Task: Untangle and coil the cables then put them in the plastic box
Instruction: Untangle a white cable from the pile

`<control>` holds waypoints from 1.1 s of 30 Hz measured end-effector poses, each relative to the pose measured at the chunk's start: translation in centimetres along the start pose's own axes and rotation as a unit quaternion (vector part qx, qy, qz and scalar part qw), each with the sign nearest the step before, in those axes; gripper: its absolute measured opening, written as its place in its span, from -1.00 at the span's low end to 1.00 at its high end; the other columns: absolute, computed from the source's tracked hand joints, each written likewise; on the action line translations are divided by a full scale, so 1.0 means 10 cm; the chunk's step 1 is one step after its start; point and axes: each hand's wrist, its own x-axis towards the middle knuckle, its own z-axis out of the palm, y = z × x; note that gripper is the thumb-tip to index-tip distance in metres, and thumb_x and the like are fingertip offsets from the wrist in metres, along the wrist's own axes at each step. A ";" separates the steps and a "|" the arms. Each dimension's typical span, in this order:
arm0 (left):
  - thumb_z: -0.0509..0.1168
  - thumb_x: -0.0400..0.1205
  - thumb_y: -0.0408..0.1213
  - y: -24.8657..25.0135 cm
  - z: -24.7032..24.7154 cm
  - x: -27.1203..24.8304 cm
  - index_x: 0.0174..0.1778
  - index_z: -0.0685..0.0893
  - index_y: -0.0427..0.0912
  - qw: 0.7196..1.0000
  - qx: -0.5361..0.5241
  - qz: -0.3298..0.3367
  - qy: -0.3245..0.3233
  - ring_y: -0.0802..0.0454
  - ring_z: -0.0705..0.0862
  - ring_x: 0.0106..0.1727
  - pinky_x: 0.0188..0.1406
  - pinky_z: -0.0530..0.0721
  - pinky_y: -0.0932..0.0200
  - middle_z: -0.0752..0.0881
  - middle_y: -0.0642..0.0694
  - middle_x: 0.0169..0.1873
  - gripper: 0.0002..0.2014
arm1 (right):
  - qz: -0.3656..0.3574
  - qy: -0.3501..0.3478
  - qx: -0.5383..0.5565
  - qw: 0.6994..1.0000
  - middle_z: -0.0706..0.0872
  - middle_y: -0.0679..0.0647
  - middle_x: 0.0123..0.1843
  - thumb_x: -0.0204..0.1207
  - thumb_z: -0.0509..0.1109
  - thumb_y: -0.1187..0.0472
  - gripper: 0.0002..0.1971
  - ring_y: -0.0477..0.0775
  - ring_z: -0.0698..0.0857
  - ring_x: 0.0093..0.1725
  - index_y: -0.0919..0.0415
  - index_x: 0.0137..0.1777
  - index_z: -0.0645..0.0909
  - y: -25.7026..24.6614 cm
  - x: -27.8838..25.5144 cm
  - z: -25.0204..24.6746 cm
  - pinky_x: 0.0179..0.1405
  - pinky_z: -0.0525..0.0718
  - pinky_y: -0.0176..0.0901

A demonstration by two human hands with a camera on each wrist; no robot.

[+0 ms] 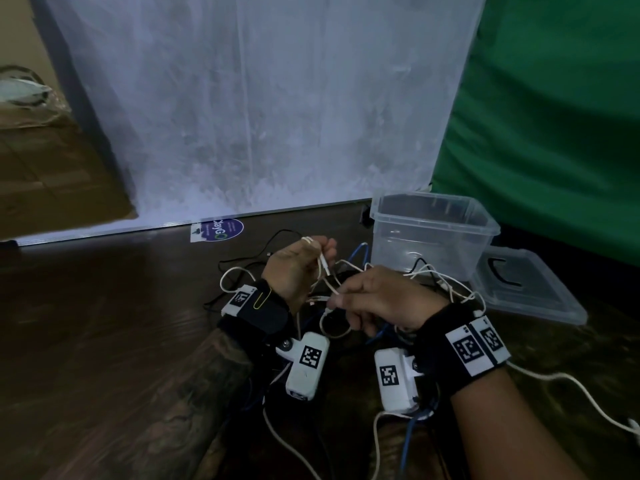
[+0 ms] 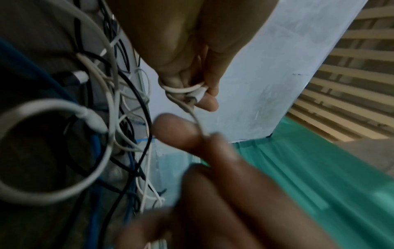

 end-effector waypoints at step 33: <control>0.15 0.71 -0.43 0.11 -0.01 0.01 -0.02 0.69 -0.37 0.994 0.099 -0.001 -0.041 0.03 0.78 -0.27 -0.23 0.74 0.19 0.81 -0.18 -0.27 -0.80 | -0.042 0.108 -0.083 0.990 0.74 -0.19 -0.46 0.55 0.51 0.13 -0.86 -0.32 0.63 -0.44 0.16 -0.18 0.81 -0.07 0.01 -0.02 -0.32 0.53 -0.43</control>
